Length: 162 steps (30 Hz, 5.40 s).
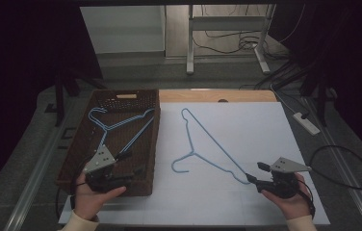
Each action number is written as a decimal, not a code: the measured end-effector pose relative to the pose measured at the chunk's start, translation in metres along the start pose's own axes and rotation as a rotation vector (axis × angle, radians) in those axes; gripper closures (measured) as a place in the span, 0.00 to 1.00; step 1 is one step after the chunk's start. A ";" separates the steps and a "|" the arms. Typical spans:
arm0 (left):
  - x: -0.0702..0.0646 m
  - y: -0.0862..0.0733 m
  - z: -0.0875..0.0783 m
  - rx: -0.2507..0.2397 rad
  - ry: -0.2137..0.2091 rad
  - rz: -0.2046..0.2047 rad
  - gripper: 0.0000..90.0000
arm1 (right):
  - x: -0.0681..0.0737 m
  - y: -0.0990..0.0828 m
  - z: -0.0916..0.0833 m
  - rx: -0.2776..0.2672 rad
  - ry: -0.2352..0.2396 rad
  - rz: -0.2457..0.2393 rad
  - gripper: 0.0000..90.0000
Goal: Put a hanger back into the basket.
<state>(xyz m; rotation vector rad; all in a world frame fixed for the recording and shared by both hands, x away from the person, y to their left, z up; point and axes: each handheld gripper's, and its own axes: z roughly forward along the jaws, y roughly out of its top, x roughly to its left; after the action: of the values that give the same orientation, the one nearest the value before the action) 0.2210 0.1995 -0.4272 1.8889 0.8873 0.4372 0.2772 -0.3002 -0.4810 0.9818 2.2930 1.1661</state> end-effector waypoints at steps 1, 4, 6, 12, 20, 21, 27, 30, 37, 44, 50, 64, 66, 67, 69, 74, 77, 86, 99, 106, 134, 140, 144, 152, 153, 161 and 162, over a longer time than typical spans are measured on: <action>0.000 -0.001 -0.001 0.003 0.001 0.000 0.37 | 0.001 0.002 0.002 0.000 0.014 0.004 0.42; 0.001 -0.001 -0.002 0.001 0.000 -0.002 0.37 | 0.006 0.008 0.008 0.007 0.042 0.003 0.42; 0.001 -0.001 -0.003 0.000 -0.002 -0.004 0.37 | 0.008 0.010 0.010 0.013 0.048 -0.002 0.42; 0.002 -0.003 -0.004 0.002 -0.006 -0.007 0.37 | 0.024 0.028 0.030 0.059 0.095 -0.048 0.44; 0.003 -0.006 -0.004 0.010 -0.014 -0.016 0.37 | 0.041 0.051 0.073 0.127 0.142 -0.071 0.55; 0.003 -0.006 -0.004 0.012 -0.012 -0.014 0.37 | 0.042 0.054 0.079 0.139 0.149 -0.066 0.59; 0.003 -0.006 -0.005 0.013 -0.011 -0.014 0.37 | 0.042 0.063 0.104 0.198 0.147 -0.019 0.82; 0.003 -0.007 -0.004 0.017 -0.011 -0.014 0.37 | 0.041 0.069 0.119 0.223 0.129 0.000 0.96; 0.004 -0.008 -0.004 0.022 -0.012 -0.014 0.37 | 0.046 0.090 0.159 0.239 0.162 0.009 1.00; 0.007 -0.009 -0.006 0.011 -0.007 -0.018 0.37 | 0.056 0.107 0.194 0.244 0.197 -0.020 1.00; 0.007 -0.009 -0.006 0.014 -0.007 -0.016 0.37 | 0.062 0.110 0.211 0.284 0.205 -0.022 1.00; 0.004 -0.010 -0.002 0.026 -0.011 -0.011 0.37 | 0.074 0.105 0.197 0.416 0.223 -0.072 1.00; 0.004 -0.009 -0.002 0.024 -0.011 -0.012 0.37 | 0.076 0.102 0.192 0.428 0.228 -0.081 1.00; 0.004 -0.009 -0.003 0.022 -0.009 -0.011 0.37 | 0.077 0.101 0.189 0.434 0.232 -0.094 1.00; 0.005 -0.010 -0.003 0.018 -0.007 -0.014 0.37 | 0.079 0.098 0.184 0.443 0.241 -0.109 1.00; 0.005 -0.009 -0.003 0.018 -0.006 -0.015 0.37 | 0.083 0.087 0.167 0.451 0.262 -0.127 1.00; 0.004 -0.010 -0.003 0.019 -0.008 -0.014 0.37 | 0.085 0.081 0.159 0.459 0.272 -0.140 1.00; 0.004 -0.009 -0.002 0.022 -0.010 -0.015 0.37 | 0.086 0.061 0.127 0.485 0.293 -0.172 1.00; 0.004 -0.010 -0.002 0.023 -0.011 -0.020 0.37 | 0.078 0.035 0.087 0.501 0.302 -0.175 1.00; 0.002 -0.010 -0.001 0.030 -0.016 -0.014 0.37 | 0.076 0.037 0.086 0.489 0.303 -0.177 1.00; 0.005 -0.011 -0.004 0.013 0.009 -0.033 0.38 | 0.082 0.060 0.131 0.423 0.298 -0.188 1.00; 0.004 -0.010 -0.003 0.016 0.004 -0.027 0.38 | 0.078 0.056 0.109 0.362 0.293 -0.187 1.00; 0.004 -0.011 -0.004 0.014 0.005 -0.030 0.38 | 0.062 0.041 0.065 0.325 0.229 -0.133 1.00; 0.004 -0.010 -0.003 0.016 0.003 -0.027 0.38 | 0.022 -0.018 -0.008 0.324 0.026 0.000 1.00; 0.005 -0.010 -0.002 0.016 0.003 -0.028 0.38 | 0.017 -0.023 -0.013 0.325 0.003 0.015 1.00; 0.005 -0.010 -0.002 0.016 0.002 -0.028 0.38 | 0.000 -0.043 -0.024 0.352 -0.077 0.066 1.00; 0.005 -0.010 -0.002 0.017 0.002 -0.027 0.38 | -0.001 -0.044 -0.023 0.346 -0.073 0.072 1.00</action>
<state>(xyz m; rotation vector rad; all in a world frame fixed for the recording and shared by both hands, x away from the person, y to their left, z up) 0.2191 0.2066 -0.4358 1.8899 0.9198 0.4165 0.2458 -0.3315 -0.5033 1.2149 2.4662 0.7563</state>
